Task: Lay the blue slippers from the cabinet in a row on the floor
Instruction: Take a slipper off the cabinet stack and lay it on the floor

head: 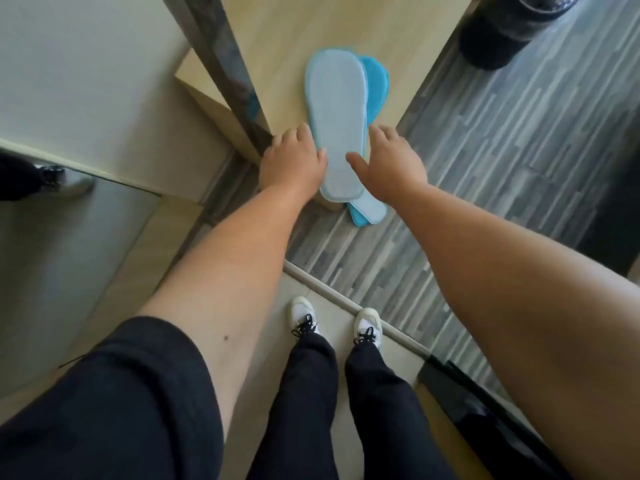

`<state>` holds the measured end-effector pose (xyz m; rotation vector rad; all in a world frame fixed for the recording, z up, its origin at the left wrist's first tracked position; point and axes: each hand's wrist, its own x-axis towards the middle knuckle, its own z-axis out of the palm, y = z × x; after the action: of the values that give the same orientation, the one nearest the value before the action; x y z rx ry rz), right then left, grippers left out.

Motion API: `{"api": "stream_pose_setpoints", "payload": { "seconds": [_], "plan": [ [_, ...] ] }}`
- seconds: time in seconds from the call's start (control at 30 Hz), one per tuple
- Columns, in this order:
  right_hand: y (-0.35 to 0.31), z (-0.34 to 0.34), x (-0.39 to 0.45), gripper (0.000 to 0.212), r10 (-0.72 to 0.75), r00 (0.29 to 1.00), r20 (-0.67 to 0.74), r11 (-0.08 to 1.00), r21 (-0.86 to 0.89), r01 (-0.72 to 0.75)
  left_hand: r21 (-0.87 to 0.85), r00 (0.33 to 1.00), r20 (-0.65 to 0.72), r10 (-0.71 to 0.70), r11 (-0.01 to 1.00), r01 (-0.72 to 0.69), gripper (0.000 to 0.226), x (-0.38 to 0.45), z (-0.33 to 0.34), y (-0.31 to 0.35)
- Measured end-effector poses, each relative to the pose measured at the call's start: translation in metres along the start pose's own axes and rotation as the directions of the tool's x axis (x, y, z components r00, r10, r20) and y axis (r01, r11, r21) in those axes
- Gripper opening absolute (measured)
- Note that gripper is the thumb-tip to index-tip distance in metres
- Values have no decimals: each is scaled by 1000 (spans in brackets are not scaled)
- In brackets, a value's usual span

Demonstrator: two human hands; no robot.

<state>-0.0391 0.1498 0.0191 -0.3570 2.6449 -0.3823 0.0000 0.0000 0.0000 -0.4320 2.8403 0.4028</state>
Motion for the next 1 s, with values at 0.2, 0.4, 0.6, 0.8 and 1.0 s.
{"api": "stream_pose_setpoints", "payload": {
  "seconds": [0.2,0.4,0.6,0.8,1.0],
  "plan": [
    [5,23,36,49,250,967,55,927,274,-255,-87,997,20,-71,994,72,38,23,30,11],
    [9,36,56,38,316,942,115,834,440,-333,-317,947,99,-307,892,322,36,52,34,13],
    [14,28,54,27,377,914,151,716,579,-390,-574,934,221,-280,737,357,29,57,24,11],
    [18,-3,19,19,325,917,231,607,693,-389,-662,940,225,-257,667,341,28,19,-5,13],
    [9,-18,-42,14,222,943,246,608,721,-332,-669,915,263,-307,625,402,27,-55,-31,11]
  ]
}}
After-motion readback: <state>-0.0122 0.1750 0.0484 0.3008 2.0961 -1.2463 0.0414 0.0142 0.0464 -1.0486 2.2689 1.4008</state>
